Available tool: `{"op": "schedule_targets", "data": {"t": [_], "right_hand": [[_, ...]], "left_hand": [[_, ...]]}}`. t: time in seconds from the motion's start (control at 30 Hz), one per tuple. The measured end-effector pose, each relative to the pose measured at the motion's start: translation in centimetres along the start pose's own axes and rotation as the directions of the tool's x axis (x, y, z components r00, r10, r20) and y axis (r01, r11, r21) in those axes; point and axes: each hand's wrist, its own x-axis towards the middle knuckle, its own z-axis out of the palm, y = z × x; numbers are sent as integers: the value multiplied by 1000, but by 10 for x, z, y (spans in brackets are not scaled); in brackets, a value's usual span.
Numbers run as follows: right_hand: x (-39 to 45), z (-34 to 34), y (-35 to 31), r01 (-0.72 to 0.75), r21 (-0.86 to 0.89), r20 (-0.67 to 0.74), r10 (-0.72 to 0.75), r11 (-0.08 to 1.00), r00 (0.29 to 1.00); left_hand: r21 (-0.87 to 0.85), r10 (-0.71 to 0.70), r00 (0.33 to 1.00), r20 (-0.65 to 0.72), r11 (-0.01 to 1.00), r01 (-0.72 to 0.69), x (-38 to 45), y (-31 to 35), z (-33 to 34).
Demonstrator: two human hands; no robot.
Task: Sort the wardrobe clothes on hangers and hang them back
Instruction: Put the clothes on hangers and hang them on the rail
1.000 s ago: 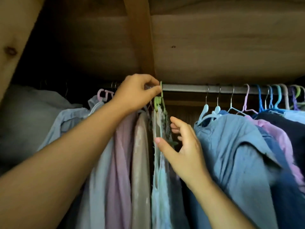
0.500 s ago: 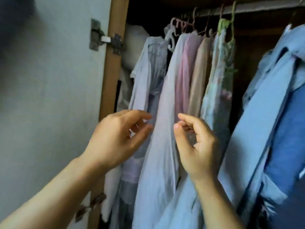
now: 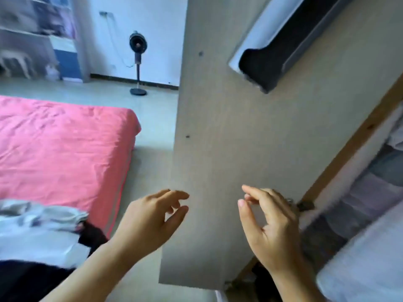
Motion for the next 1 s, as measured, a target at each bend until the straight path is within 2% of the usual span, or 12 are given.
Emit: {"op": "schedule_targets", "data": {"t": [0.1,0.27,0.53,0.7,0.77,0.9,1.0], "right_hand": [[-5,67,-31,63,83,117,-72,995,990],[-6,184,-103,146,273,276,-223,951,935],[-15,332,-219,211,533,374,-452,819,810],[-26,408,-282,178,673,445,-586,718,677],[-27,424,-297,183,696,458,-626,695,631],[-30,490,-332,161,766,468,-711,623,525],[-35,545,-351,125,802,484,-757,585,440]], "left_hand": [[114,-204,979,-14,972,204,-49,-60,-36],[234,-485,867,-115,835,498,-132,-139,-101],[300,-652,690,-315,621,724,-229,-227,-175],[188,-754,497,-429,463,866,-271,-264,-202],[161,-766,454,-455,430,888,-277,-273,-206],[44,-810,276,-518,297,954,-291,-312,-214],[-14,-845,150,-513,183,983,-295,-348,-214]]}}
